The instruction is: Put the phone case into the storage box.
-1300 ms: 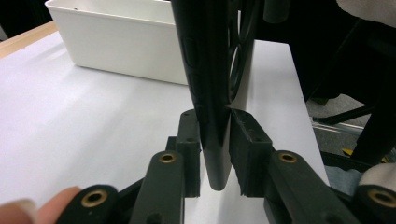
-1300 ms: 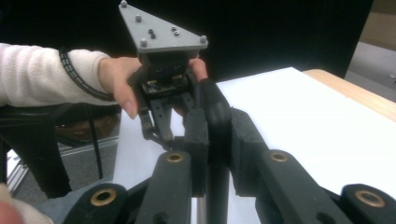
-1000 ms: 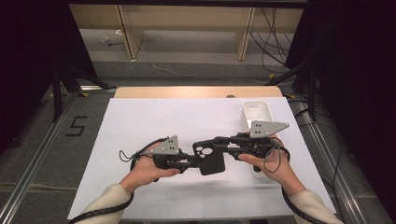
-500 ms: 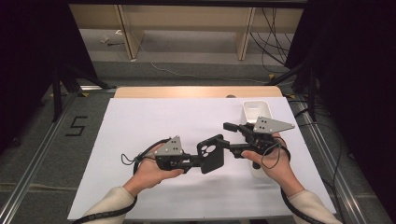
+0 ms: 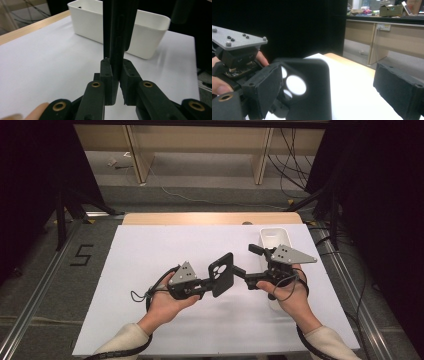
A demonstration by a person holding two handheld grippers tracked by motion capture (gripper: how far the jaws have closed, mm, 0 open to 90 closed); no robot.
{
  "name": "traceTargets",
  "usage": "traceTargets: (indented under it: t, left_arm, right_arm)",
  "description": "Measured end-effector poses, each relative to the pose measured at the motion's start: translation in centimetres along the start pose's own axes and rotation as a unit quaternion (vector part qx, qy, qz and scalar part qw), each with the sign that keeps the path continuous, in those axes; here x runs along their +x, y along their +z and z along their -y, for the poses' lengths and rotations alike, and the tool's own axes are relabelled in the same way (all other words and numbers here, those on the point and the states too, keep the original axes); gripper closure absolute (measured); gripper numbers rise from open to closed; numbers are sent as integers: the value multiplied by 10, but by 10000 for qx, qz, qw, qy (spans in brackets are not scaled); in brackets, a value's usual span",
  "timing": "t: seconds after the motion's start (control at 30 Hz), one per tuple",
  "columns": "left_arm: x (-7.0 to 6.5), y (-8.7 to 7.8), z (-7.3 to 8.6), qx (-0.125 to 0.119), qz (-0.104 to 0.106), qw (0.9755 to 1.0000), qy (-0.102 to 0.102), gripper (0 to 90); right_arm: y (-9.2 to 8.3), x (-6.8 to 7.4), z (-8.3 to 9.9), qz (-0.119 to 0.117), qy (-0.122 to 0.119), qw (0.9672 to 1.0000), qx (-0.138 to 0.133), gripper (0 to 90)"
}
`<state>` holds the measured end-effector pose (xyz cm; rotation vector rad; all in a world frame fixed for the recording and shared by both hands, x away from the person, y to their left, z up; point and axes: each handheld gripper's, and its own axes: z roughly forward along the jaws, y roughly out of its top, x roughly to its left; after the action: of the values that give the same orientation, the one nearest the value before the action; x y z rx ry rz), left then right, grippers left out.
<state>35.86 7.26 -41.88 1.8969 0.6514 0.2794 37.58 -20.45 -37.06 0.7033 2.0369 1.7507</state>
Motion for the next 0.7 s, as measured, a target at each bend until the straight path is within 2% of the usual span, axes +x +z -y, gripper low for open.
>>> traceTargets:
  t: [0.3,0.57,0.7]
  left_arm:
    - [-7,3,-2,34,-464,9988,-172,807]
    - [-16,12,-4,122,-542,9979,-332,807]
    - [-20,15,-6,152,-564,9978,-307,807]
  right_arm:
    - [8,12,6,180,-64,9998,-35,106]
    - [14,19,9,242,-133,9996,5,78]
    - [17,20,13,286,-130,9995,60,68]
